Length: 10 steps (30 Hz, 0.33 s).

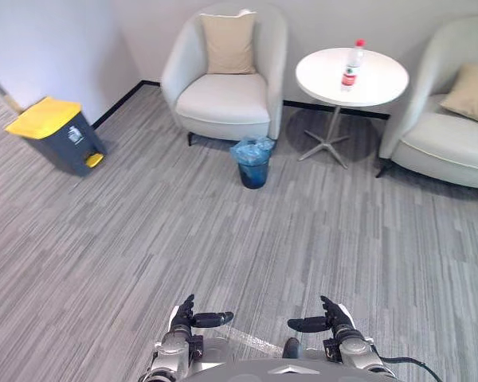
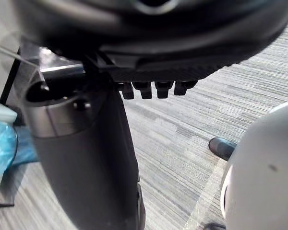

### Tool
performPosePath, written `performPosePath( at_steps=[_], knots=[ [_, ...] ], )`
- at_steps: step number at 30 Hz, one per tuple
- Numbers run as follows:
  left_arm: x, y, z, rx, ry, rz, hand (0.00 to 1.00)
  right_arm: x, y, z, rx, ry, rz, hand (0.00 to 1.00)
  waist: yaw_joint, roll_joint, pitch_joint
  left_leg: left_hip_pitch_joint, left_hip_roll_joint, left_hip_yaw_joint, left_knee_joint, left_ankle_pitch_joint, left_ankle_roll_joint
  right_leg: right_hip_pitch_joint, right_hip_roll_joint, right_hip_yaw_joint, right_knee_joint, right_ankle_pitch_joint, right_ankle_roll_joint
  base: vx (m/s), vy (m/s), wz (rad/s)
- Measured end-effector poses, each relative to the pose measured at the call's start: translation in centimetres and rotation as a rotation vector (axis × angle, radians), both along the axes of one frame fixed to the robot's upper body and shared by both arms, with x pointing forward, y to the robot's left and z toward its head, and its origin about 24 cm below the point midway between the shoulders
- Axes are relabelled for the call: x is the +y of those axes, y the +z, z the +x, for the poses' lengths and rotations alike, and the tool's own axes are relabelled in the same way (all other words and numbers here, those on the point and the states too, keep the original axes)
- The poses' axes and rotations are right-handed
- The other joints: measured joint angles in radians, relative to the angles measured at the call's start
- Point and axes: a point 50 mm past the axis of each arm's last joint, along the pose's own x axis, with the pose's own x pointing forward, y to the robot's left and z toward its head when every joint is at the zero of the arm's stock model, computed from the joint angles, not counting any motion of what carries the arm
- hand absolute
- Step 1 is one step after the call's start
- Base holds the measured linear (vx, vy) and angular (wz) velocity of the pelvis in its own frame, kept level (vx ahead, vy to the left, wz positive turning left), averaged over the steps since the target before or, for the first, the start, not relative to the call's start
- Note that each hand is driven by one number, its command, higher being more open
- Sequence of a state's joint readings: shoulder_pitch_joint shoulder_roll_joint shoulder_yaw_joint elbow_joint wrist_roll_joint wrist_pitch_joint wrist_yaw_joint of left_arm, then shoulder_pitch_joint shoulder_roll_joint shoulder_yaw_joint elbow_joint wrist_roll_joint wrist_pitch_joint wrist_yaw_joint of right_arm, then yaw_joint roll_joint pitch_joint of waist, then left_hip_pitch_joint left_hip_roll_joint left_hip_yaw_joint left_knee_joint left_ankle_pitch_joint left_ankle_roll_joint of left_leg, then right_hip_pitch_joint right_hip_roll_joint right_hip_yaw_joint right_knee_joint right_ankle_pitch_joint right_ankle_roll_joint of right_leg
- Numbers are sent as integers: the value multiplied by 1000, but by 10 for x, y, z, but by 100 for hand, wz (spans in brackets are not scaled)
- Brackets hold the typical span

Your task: Organize the slippers on the shoe rack

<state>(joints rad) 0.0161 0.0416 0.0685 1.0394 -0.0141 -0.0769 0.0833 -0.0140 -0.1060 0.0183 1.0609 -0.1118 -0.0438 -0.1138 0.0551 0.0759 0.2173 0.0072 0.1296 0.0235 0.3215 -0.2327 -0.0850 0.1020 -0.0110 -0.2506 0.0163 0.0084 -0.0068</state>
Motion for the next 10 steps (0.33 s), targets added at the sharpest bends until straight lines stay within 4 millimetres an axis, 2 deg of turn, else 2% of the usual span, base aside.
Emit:
performPosePath(
  at_steps=[1,2,3,4,5,8,10],
  knots=[
    [2,0,-2,2,28,-4,100,-1,0,-2,2,-6,-6,100,8,4,-6,25,-32,-35,-32,7,6,-11,0,40,3,3,7,77,179,-79],
    [4,-1,-3,6,46,-1,100,2,0,-2,-4,-9,2,100,7,-11,-12,42,-59,-38,-70,5,2,-20,-6,65,-1,20,28,94,154,-74],
    [6,0,-3,5,53,1,100,2,0,-2,-6,-7,3,100,8,-18,-11,44,-62,-38,-71,5,3,-21,-7,73,-1,26,31,194,136,-74],
    [7,-1,-4,15,77,-6,100,2,-1,-4,9,-14,6,100,7,-17,-11,65,-71,-13,-55,21,25,-18,-9,111,-1,23,37,209,151,-67],
    [6,-2,-6,26,75,-7,100,0,-2,-5,11,-29,6,100,4,-12,-16,88,-85,-12,-63,22,28,-11,-17,129,5,13,45,234,163,-65],
    [4,-5,-10,50,69,-16,100,-4,-2,-8,21,-57,5,100,-6,-4,-33,120,-99,-13,-94,33,44,-4,-28,147,13,-1,55,135,65,-21],
    [5,-5,-11,52,65,-14,100,-4,-4,-11,33,-75,11,100,-7,-12,-39,138,-103,-21,-96,37,52,14,-30,146,14,-7,53,66,17,-4]
  ],
)
